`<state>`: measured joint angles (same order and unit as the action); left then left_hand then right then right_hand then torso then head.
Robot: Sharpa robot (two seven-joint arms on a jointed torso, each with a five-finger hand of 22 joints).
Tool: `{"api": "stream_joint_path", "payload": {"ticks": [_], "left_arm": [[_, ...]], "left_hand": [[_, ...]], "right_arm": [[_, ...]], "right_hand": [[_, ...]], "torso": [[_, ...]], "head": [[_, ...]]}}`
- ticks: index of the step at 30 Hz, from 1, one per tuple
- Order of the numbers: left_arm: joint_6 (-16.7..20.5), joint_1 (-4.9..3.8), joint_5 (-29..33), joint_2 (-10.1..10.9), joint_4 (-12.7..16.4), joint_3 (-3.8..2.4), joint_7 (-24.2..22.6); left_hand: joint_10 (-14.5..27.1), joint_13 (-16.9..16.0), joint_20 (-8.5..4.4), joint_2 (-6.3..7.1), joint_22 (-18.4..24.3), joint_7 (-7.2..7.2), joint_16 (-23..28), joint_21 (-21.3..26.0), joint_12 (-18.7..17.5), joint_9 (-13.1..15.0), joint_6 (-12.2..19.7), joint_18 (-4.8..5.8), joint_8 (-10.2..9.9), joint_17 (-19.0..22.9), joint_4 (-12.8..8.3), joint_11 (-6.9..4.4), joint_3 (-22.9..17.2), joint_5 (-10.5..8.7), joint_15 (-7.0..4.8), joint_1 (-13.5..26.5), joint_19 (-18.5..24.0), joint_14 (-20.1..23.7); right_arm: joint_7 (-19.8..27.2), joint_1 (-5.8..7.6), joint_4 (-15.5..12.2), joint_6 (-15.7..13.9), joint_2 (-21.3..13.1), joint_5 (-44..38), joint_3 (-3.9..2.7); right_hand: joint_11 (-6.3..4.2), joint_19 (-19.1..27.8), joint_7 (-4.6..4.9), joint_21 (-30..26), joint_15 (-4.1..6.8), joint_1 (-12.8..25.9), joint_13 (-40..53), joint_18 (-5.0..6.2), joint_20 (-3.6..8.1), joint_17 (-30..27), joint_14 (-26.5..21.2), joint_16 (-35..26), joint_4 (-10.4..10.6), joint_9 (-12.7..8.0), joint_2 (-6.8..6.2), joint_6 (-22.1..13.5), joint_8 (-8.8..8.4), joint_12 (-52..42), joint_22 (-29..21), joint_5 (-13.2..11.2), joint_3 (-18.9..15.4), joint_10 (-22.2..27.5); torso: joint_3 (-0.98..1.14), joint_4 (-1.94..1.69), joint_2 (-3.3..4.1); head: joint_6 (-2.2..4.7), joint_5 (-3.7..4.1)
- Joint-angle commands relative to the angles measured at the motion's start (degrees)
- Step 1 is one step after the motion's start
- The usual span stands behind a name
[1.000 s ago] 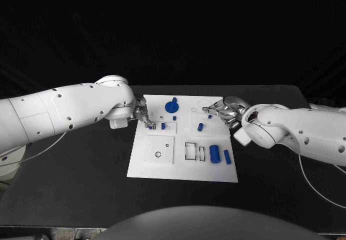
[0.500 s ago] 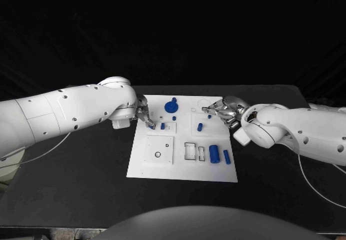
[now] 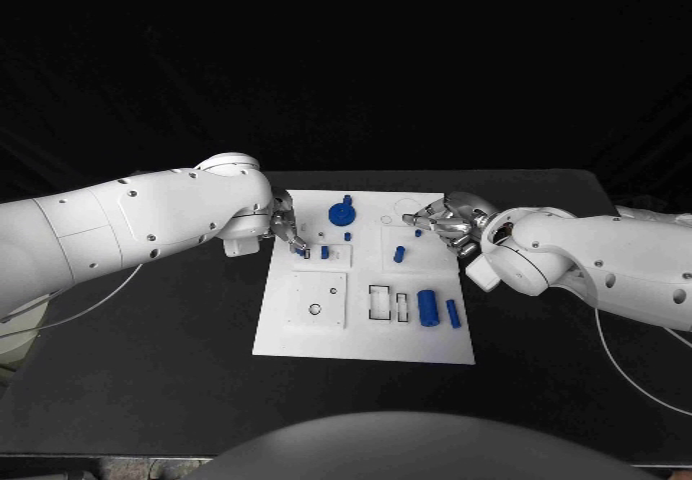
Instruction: Assemble the parts on the task board
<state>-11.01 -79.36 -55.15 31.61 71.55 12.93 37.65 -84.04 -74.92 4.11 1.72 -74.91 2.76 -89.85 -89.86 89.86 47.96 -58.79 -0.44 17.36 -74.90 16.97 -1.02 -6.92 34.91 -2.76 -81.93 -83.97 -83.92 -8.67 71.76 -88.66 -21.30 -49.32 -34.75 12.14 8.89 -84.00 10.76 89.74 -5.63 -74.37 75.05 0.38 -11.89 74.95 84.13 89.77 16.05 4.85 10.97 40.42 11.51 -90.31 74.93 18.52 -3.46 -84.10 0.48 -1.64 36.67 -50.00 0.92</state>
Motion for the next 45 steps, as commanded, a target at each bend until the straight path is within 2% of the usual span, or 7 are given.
{"api": "stream_joint_path", "payload": {"ticks": [1,7,10,14,17,26,45], "left_arm": [[-0.25,0.05,-0.33,-0.21,-0.05,-0.02,-1.08],[-0.42,0.14,-0.33,-0.33,-0.09,-0.03,-1.32],[-0.67,0.18,-0.34,-0.49,-0.26,-0.05,-1.36],[-0.76,0.21,-0.35,-0.71,-0.68,-0.06,-1.41],[-0.81,0.22,-0.35,-1.02,-1.17,-0.07,-1.48],[-1.18,0.43,-0.36,-1.61,-1.92,-0.07,-1.57],[-2.13,0.87,-0.33,-2.02,-2.32,-0.06,-2.03]], "left_hand": [[-5.96,-15.08,-0.23,0.02,-15.09,-0.7,-0.15,-0.14,0.14,0.14,-0.36,0.44,0.41,-15.1,-0.4,-0.1,-0.9,0.07,-0.45,-0.6,-6.03,-6.08],[-5.96,-15.08,-0.23,0.06,-15.09,-0.61,-0.15,-0.14,0.14,0.26,-0.12,0.44,0.41,-15.1,-0.4,-0.04,-1.26,-0.02,-0.41,-0.79,-6.03,-6.08],[-5.96,-15.08,-0.22,0.06,-15.09,-0.55,-0.15,-0.14,0.14,0.32,0.03,0.44,0.4,-15.1,-0.37,0.01,-1.42,-0.16,-0.39,-0.81,-6.03,-6.08],[-5.96,-15.08,-0.21,0.07,-15.09,-0.52,-0.15,-0.14,0.14,0.38,0.1,0.44,0.42,-15.1,-0.35,0.04,-1.54,-0.32,-0.36,-0.82,-6.03,-6.08],[-5.96,-15.08,-0.21,0.07,-15.09,-0.51,-0.15,-0.14,0.14,0.39,0.11,0.44,0.43,-15.1,-0.35,0.04,-1.57,-0.34,-0.36,-0.83,-6.03,-6.08],[-5.96,-15.08,-0.19,0.07,-15.09,-0.48,-0.15,-0.14,0.14,0.49,0.21,0.44,0.47,-15.1,-0.35,0.09,-1.79,-0.6,-0.32,-0.88,-6.03,-6.08],[-5.96,-15.08,-0.17,0.04,-15.09,-0.45,-0.15,-0.14,0.14,0.6,0.21,0.44,0.56,-15.1,-0.34,0.13,-2.01,-0.87,-0.28,-0.89,-6.03,-6.08]], "right_arm": [[0.16,-0.03,-0.09,0.57,0.06,-0.23,0.0],[0.12,-0.03,-0.11,0.59,0.03,-0.23,0.0],[0.1,-0.03,-0.11,0.59,0.01,-0.23,0.0],[0.12,-0.03,-0.11,0.58,0.08,-0.23,0.0],[0.14,-0.03,-0.09,0.58,0.09,-0.23,0.0],[0.21,-0.03,-0.16,0.61,0.09,-0.24,0.0],[0.22,-0.03,-0.2,0.66,0.17,-0.24,-0.01]], "right_hand": [[0.38,-6.0,2.55,0.26,-0.33,-0.73,14.95,-0.38,-0.27,15.05,5.87,0.23,-0.3,0.05,-0.05,-0.33,0.21,0.31,15.07,0.17,-0.07,-5.9],[0.38,-6.0,2.55,0.26,-0.33,-0.73,14.95,-0.38,-0.27,15.05,5.87,0.23,-0.3,0.05,-0.05,-0.33,0.21,0.31,15.07,0.17,-0.07,-5.9],[0.38,-6.0,2.55,0.26,-0.33,-0.73,14.95,-0.38,-0.27,15.05,5.87,0.23,-0.3,0.05,-0.05,-0.33,0.21,0.31,15.07,0.17,-0.07,-5.9],[0.38,-6.0,2.55,0.26,-0.33,-0.73,14.95,-0.38,-0.27,15.05,5.87,0.23,-0.3,0.05,-0.05,-0.33,0.21,0.31,15.07,0.17,-0.07,-5.9],[0.38,-6.0,2.55,0.26,-0.33,-0.73,14.95,-0.38,-0.27,15.05,5.87,0.23,-0.3,0.05,-0.05,-0.33,0.21,0.31,15.07,0.17,-0.07,-5.9],[0.39,-6.0,2.57,0.26,-0.34,-0.84,14.95,-0.38,-0.28,15.05,5.87,0.23,-0.32,0.04,-0.06,-0.35,0.26,0.31,15.07,0.33,-0.06,-5.9],[0.39,-6.0,2.57,0.26,-0.34,-0.84,14.95,-0.38,-0.28,15.05,5.87,0.23,-0.32,0.04,-0.06,-0.35,0.26,0.31,15.07,0.33,-0.06,-5.9]], "torso": [[0.01,0.01,0.02],[-0.03,-0.02,-0.02],[-0.09,-0.11,-0.02],[0.03,0.08,-0.03],[0.01,-0.11,-0.01],[0.01,0.05,-0.02],[0.01,-0.04,-0.01]], "head": [[0.0,-0.02],[0.0,0.15],[0.0,0.48],[0.0,0.18],[0.0,0.38],[0.0,0.21],[0.0,0.16]]}}
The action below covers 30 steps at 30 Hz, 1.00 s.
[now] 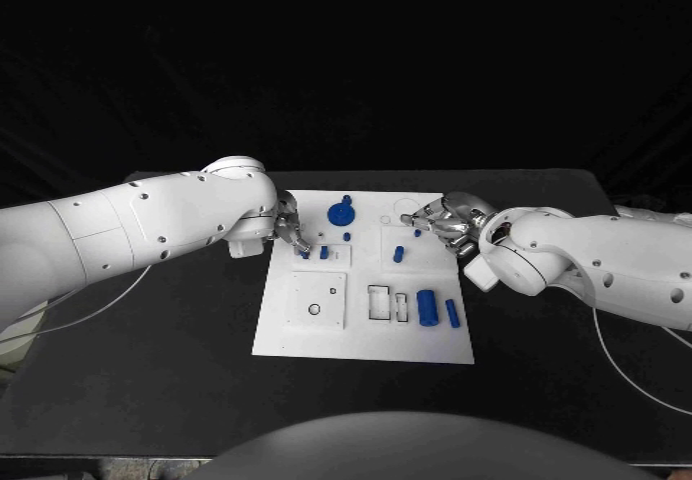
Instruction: Assemble the parts on the task board
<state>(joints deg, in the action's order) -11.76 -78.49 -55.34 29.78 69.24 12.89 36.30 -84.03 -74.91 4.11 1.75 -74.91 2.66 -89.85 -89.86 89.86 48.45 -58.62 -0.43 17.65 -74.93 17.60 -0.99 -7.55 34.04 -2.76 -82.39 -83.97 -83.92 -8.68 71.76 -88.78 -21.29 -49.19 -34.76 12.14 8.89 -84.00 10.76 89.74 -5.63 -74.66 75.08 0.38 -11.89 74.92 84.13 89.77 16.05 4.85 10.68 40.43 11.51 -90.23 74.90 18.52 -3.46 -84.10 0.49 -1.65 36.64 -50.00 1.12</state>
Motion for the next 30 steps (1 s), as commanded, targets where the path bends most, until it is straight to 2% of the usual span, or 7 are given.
{"api": "stream_joint_path", "payload": {"ticks": [1,18,30], "left_arm": [[-1.32,0.01,-0.14,-0.19,-0.03,-0.02,-0.69],[-1.51,0.04,-0.12,-0.49,-0.63,-0.02,-0.99],[-1.85,0.04,-0.1,-0.71,-0.87,-0.03,-1.0]], "left_hand": [[-5.97,-15.09,-0.17,0.01,-15.09,-0.35,-0.15,-0.14,0.14,0.12,0.05,0.43,0.27,-15.07,-0.96,0.11,-1.39,-0.01,-0.28,-0.43,-6.03,-6.08],[-5.97,-15.09,-0.15,-0.01,-15.09,-0.32,-0.15,-0.14,0.14,0.23,0.13,0.43,0.33,-15.07,-0.96,0.14,-1.67,-0.34,-0.25,-0.48,-6.03,-6.08],[-5.97,-15.09,-0.12,-0.17,-15.09,-0.28,-0.15,-0.14,0.14,0.34,0.23,0.43,0.38,-15.07,-0.96,0.17,-2.09,-0.61,-0.21,-0.56,-6.03,-6.08]], "right_arm": [[0.23,-0.03,-0.09,0.65,0.05,-0.23,-0.01],[0.15,-0.03,-0.18,0.67,0.01,-0.23,-0.01],[0.13,-0.02,-0.26,0.7,-0.05,-0.23,-0.01]], "right_hand": [[0.39,-6.0,2.57,0.26,-0.34,-0.55,14.92,-0.38,-0.28,15.08,5.87,0.23,-0.32,0.04,0.23,-0.35,0.26,0.23,15.1,0.33,-0.06,-5.9],[0.39,-6.0,2.57,0.26,-0.34,-0.55,14.92,-0.38,-0.28,15.08,5.87,0.23,-0.32,0.04,0.23,-0.35,0.26,0.23,15.1,0.33,-0.06,-5.9],[0.39,-6.0,2.57,0.26,-0.34,-0.55,14.92,-0.38,-0.28,15.08,5.87,0.23,-0.32,0.04,0.23,-0.35,0.26,0.23,15.1,0.33,-0.06,-5.9]], "torso": [[0.0,-0.01,0.03],[-0.02,0.02,0.03],[0.02,0.01,-0.01]], "head": [[0.0,-0.04],[0.0,0.23],[0.0,0.15]]}}
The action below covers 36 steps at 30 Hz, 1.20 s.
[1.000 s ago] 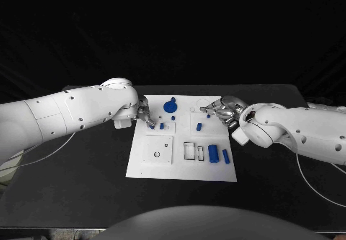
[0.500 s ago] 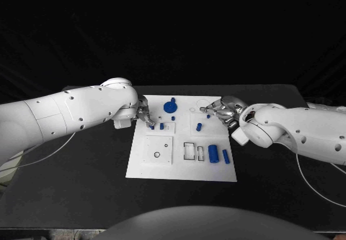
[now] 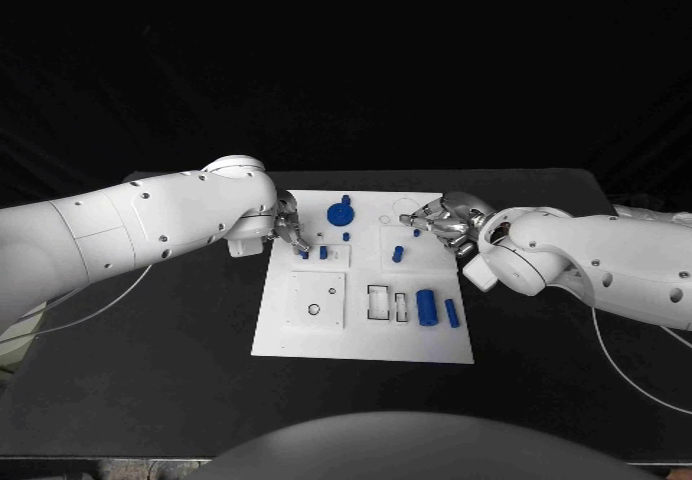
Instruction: Assemble the parts on the task board
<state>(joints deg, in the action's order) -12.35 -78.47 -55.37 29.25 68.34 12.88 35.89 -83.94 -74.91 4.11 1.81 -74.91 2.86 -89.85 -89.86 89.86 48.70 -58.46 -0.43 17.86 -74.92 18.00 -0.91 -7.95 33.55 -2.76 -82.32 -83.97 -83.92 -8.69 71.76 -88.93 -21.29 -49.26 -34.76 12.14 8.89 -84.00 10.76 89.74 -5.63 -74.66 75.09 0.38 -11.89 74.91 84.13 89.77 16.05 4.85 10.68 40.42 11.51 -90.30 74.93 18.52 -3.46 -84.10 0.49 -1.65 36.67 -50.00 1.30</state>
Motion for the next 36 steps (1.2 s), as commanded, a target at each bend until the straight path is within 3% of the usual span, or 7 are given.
{"api": "stream_joint_path", "payload": {"ticks": [1,13,17,36], "left_arm": [[-1.33,0.03,-0.07,-0.2,0.0,-0.02,-0.58],[-1.93,0.03,-0.05,-0.32,-0.26,-0.02,-0.67],[-2.15,0.05,-0.04,-0.34,-0.3,-0.01,-0.79],[-2.44,0.27,-0.03,-0.65,-0.64,-0.01,-1.01]], "left_hand": [[-6.06,-15.09,-0.12,-0.23,-15.09,-0.47,-0.15,-0.14,0.14,0.1,0.07,0.43,0.18,-15.08,-1.35,0.09,-1.69,-0.13,-0.21,-0.62,-6.03,-6.08],[-6.06,-15.09,-0.1,-0.18,-15.09,-0.44,-0.15,-0.14,0.14,0.14,0.18,0.43,0.17,-15.08,-1.35,0.12,-1.8,-0.28,-0.2,-0.61,-6.03,-6.08],[-6.06,-15.09,-0.1,-0.17,-15.09,-0.43,-0.15,-0.14,0.14,0.16,0.21,0.43,0.17,-15.08,-1.35,0.13,-1.86,-0.34,-0.19,-0.63,-6.03,-6.08],[-6.06,-15.09,-0.06,-0.24,-15.09,-0.35,-0.15,-0.14,0.14,0.27,0.43,0.43,0.19,-15.08,-1.35,0.19,-2.28,-0.72,-0.13,-0.7,-6.03,-6.08]], "right_arm": [[0.13,-0.02,-0.1,0.71,0.02,-0.23,0.0],[-0.04,-0.02,-0.09,0.86,-0.02,-0.23,0.0],[-0.12,-0.02,-0.08,0.98,0.0,-0.23,0.0],[-0.27,-0.01,-0.15,1.06,-0.09,-0.23,0.0]], "right_hand": [[0.39,-6.0,2.57,0.26,-0.34,-0.55,14.91,-0.38,-0.28,15.09,5.87,0.23,-0.32,0.04,0.23,-0.35,0.26,0.3,15.07,0.33,-0.06,-5.9],[0.39,-6.0,2.57,0.26,-0.34,-0.55,14.91,-0.38,-0.28,15.09,5.87,0.23,-0.32,0.04,0.23,-0.35,0.26,0.3,15.07,0.33,-0.06,-5.9],[0.39,-6.0,2.57,0.26,-0.34,-0.55,14.91,-0.38,-0.28,15.09,5.87,0.23,-0.32,0.04,0.23,-0.35,0.26,0.3,15.07,0.33,-0.06,-5.9],[0.4,-6.0,2.58,0.26,-0.35,-0.62,14.91,-0.38,-0.29,15.09,5.87,0.23,-0.31,0.03,0.22,-0.38,0.3,0.3,15.07,0.4,-0.08,-5.9]], "torso": [[0.01,0.02,-0.04],[-0.01,-0.01,-0.02],[0.0,-0.04,-0.04],[-0.01,-0.02,-0.01]], "head": [[0.0,-0.05],[0.0,0.0],[0.0,-0.36],[0.0,-0.16]]}}
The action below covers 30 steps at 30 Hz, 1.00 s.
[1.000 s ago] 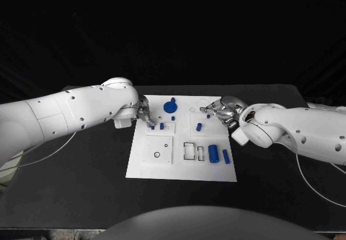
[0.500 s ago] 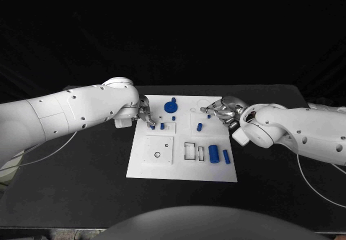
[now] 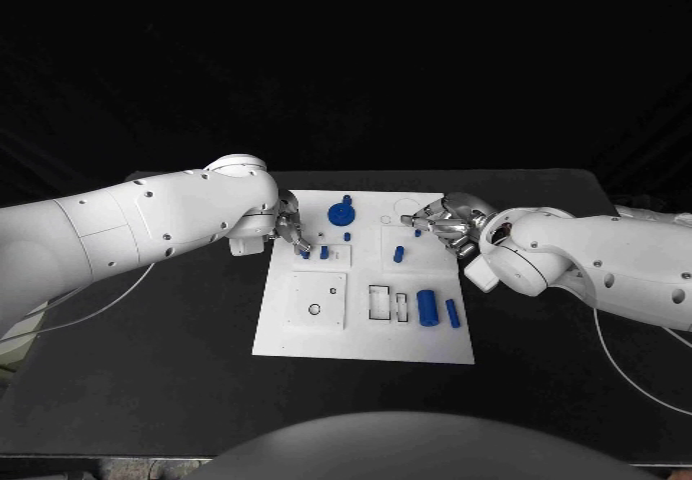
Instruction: Assemble the parts on the task board
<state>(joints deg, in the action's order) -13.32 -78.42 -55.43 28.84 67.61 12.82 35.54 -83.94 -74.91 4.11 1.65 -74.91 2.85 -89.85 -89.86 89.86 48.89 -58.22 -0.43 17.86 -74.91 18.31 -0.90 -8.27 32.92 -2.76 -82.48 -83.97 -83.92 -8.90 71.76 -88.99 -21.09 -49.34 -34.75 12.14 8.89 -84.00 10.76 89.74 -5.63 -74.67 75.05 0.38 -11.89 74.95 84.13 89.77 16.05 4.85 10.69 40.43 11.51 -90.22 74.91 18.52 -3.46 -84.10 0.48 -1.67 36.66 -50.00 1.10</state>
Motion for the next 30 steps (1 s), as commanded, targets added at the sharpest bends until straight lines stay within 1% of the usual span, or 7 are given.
{"api": "stream_joint_path", "payload": {"ticks": [1,30], "left_arm": [[-1.46,0.21,0.02,-0.25,0.07,0.05,-0.67],[-1.93,0.42,0.18,-0.27,-0.01,0.06,-0.77]], "left_hand": [[-6.06,-15.09,-0.06,-0.08,-15.09,-0.34,-0.15,-0.14,0.14,0.08,0.18,0.43,0.18,-15.09,-1.67,0.18,-1.96,-0.09,-0.13,-0.54,-6.03,-6.08],[-6.06,-15.09,0.06,0.02,-15.09,-0.12,-0.15,-0.14,0.14,0.33,0.89,0.43,0.15,-15.09,-1.74,0.39,-3.01,-0.83,0.04,-0.9,-6.03,-6.08]], "right_arm": [[-0.05,-0.02,-0.08,0.85,0.0,-0.24,0.0],[-0.02,-0.02,0.03,0.8,0.19,-0.24,0.0]], "right_hand": [[0.4,-6.0,2.58,0.26,-0.35,-0.62,14.95,-0.38,-0.29,15.05,5.87,0.23,-0.31,0.03,0.21,-0.38,0.3,0.22,15.09,0.4,-0.08,-5.9],[0.4,-6.0,2.58,0.26,-0.35,-0.62,14.95,-0.38,-0.29,15.05,5.87,0.23,-0.31,0.03,0.21,-0.38,0.3,0.22,15.09,0.4,-0.08,-5.9]], "torso": [[-0.01,0.01,-0.02],[0.0,-0.01,-0.02]], "head": [[0.0,0.03],[0.0,0.05]]}}
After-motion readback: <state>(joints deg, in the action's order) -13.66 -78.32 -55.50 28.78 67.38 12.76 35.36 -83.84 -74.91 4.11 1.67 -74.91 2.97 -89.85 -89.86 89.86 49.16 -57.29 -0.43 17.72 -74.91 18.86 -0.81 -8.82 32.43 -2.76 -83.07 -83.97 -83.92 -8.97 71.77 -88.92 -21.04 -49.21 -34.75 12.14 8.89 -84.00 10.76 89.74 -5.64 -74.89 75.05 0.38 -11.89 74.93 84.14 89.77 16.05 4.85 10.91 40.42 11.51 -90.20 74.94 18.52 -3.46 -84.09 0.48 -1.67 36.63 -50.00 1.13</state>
